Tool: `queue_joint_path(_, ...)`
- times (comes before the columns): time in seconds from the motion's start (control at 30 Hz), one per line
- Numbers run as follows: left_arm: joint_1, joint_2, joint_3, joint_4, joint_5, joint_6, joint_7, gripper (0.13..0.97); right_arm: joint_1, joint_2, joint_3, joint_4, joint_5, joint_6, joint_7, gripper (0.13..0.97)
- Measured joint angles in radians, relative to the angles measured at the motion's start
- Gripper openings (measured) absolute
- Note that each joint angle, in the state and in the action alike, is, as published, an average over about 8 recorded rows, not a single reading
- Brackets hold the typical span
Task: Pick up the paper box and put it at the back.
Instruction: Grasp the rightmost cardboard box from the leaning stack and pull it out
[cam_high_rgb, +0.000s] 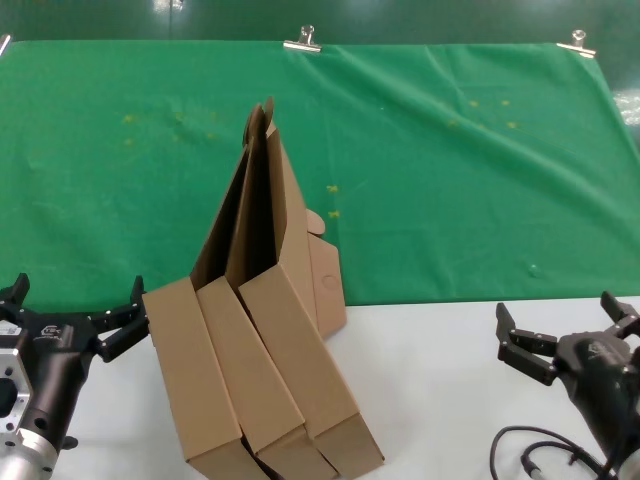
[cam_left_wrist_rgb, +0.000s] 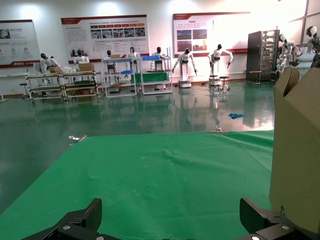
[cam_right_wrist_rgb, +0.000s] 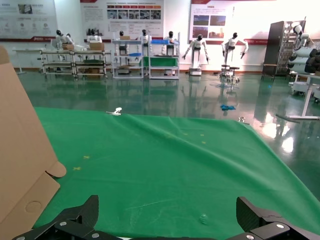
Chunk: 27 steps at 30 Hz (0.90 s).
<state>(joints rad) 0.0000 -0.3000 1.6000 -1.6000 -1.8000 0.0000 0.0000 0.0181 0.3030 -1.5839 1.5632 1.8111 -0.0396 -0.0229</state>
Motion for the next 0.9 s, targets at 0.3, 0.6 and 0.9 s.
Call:
queue_joint_path(0.3, 0.000, 0.000, 0.000, 0.000, 0.000, 0.000, 0.000, 0.966, 0.000, 0.000, 0.000, 0.000, 0.000, 0.000, 0.000, 0.966)
queue_joint_path(0.6, 0.000, 0.000, 0.000, 0.000, 0.000, 0.000, 0.000, 0.966, 0.000, 0.000, 0.000, 0.000, 0.000, 0.000, 0.000, 0.966)
queue_joint_path(0.9, 0.000, 0.000, 0.000, 0.000, 0.000, 0.000, 0.000, 0.936, 0.058, 0.077, -0.006, -0.052, 0.035, -0.030, 0.054, 0.966)
